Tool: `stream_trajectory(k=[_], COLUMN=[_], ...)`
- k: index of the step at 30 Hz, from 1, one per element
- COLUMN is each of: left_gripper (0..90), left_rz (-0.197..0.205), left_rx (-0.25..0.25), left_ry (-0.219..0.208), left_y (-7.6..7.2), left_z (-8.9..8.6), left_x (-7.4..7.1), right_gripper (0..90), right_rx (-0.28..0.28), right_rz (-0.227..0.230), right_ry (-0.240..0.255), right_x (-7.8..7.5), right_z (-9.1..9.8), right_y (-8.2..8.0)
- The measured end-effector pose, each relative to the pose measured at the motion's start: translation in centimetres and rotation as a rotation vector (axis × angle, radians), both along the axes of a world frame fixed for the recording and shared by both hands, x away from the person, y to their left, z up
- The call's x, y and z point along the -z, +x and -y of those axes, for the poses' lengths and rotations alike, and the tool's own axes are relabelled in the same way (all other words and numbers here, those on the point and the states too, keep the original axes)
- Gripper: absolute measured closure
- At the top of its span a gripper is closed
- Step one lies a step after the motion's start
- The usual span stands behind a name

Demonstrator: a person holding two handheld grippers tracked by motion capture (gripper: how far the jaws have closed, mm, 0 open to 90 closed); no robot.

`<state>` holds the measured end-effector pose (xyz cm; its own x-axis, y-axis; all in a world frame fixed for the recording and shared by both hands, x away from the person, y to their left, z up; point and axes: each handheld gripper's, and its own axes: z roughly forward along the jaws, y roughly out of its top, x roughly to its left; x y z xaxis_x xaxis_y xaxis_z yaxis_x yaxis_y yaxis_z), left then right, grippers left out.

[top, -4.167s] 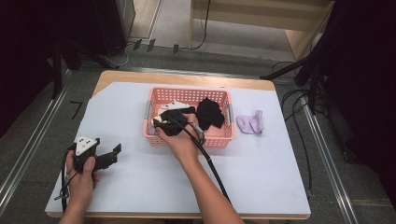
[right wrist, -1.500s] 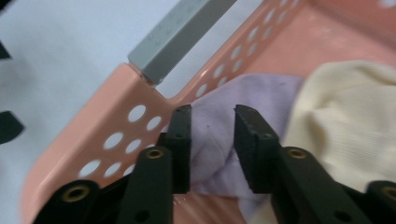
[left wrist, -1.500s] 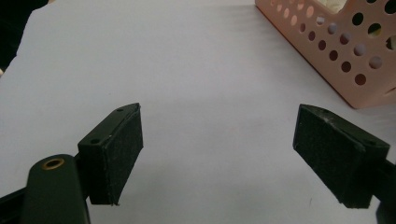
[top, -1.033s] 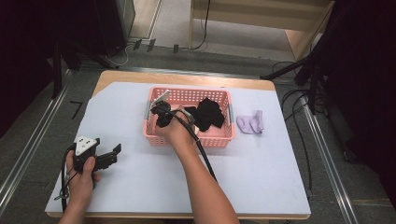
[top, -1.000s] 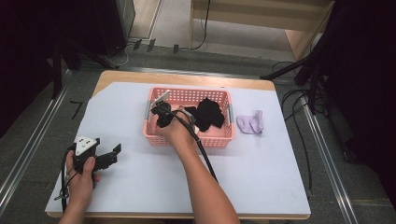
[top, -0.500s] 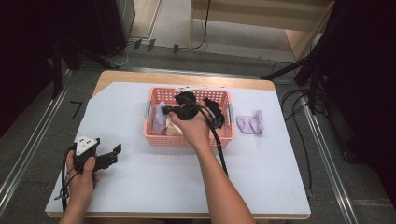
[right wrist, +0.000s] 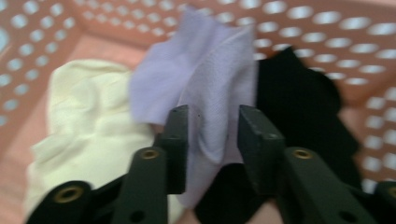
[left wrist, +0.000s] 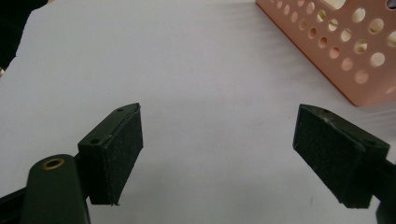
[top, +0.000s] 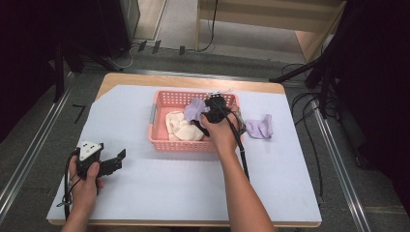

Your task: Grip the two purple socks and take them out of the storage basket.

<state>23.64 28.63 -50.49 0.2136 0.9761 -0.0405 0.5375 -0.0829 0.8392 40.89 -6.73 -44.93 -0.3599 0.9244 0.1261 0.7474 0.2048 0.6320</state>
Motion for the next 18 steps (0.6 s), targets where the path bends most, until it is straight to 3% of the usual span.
stream_trajectory(k=[3, 5, 6, 7, 12, 14, 18], left_gripper=[16.6, 16.6, 16.6, 16.6, 16.6, 16.6, 16.6], left_rz=[0.004, 0.005, 0.006, 0.007, 0.006, 0.006, 0.005], left_rx=[0.001, 0.0, -0.001, 0.0, 0.002, 0.001, 0.0], left_ry=[-0.004, -0.005, -0.006, -0.008, -0.022, -0.024, -0.021], left_y=[0.0, 0.0, 0.0, 0.0, 0.0, 0.0, 0.0], left_z=[-0.1, -0.1, -0.1, -0.1, -0.2, -0.1, -0.1], left_x=[0.0, 0.0, 0.0, 0.0, 0.0, 0.0, 0.0], right_gripper=[51.8, 43.8, 40.4, 38.8, 36.3, 42.3, 72.4], right_rx=[-0.06, -0.089, -0.086, -0.08, -0.078, -0.092, -0.108], right_rz=[-0.037, 0.005, 0.044, 0.052, -0.008, -0.015, -0.016], right_ry=[-0.003, -0.044, -0.053, -0.064, -0.106, -0.158, -0.169], right_x=[-0.2, -0.2, 0.1, 0.3, 3.0, 3.4, 3.3], right_z=[-1.5, -2.5, -2.9, -3.2, -4.3, -4.7, -4.1], right_y=[0.6, 1.1, 1.2, 1.4, 2.7, 2.7, 2.8])
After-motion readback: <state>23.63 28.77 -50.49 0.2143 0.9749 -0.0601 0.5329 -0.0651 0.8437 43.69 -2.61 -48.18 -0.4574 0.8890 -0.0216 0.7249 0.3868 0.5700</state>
